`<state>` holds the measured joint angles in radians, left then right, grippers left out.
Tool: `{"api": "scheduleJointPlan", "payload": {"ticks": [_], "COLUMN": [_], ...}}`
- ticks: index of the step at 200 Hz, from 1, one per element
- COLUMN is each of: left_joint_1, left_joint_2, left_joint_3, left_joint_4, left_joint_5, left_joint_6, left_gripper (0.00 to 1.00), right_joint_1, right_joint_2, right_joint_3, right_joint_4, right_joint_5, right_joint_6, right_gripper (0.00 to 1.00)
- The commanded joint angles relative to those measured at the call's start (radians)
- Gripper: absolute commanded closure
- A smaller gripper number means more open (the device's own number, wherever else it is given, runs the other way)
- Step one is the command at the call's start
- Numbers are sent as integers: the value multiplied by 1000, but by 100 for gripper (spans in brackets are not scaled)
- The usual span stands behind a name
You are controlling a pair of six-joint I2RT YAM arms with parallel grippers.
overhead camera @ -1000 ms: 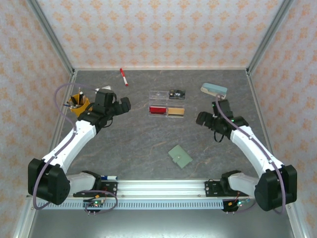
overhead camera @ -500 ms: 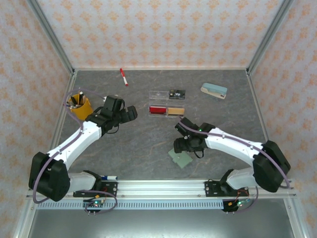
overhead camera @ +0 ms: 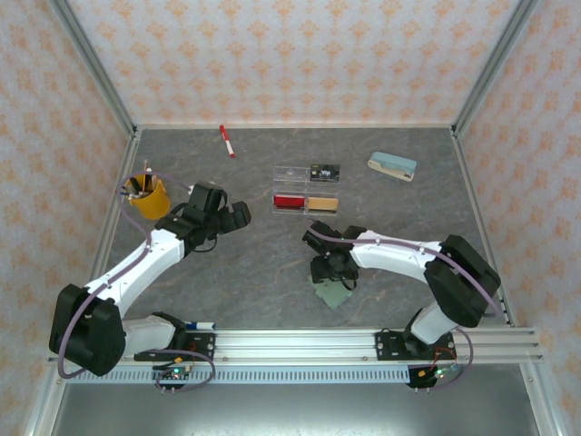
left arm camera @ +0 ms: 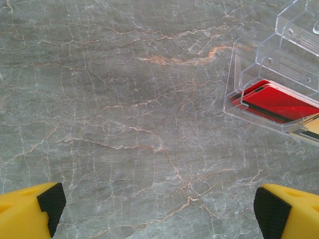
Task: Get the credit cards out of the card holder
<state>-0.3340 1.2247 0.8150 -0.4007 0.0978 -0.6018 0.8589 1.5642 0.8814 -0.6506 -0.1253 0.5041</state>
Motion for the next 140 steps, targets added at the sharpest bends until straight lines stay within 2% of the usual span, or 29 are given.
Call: {"api": "scheduleJointPlan", "payload": {"ticks": [1,54,90,124,140], "left_joint_1": [-4,-3,-4,-11,-19], "left_joint_2": [-24,-18,11,25,49], "left_joint_3": [-16,-20,-11,-15,-7], "left_joint_4": [11,32,40,37,31], "left_joint_5": [3,80,165,234,254], "left_joint_6": [-18,-59,-67,-54,-43], "left_gripper": [0,0,0,0,0], "right_joint_1": [-4,-64,-89,-99,-111], "right_joint_2": [64,113,104,42,7], "right_joint_3": [2,79,138,140,114], "right_joint_4": [77,163,154,78,97], "right_joint_5": [134,196,158,118,77], "right_joint_6": [77,132,135,168,216], "right_gripper": [32,34,34,29,26]}}
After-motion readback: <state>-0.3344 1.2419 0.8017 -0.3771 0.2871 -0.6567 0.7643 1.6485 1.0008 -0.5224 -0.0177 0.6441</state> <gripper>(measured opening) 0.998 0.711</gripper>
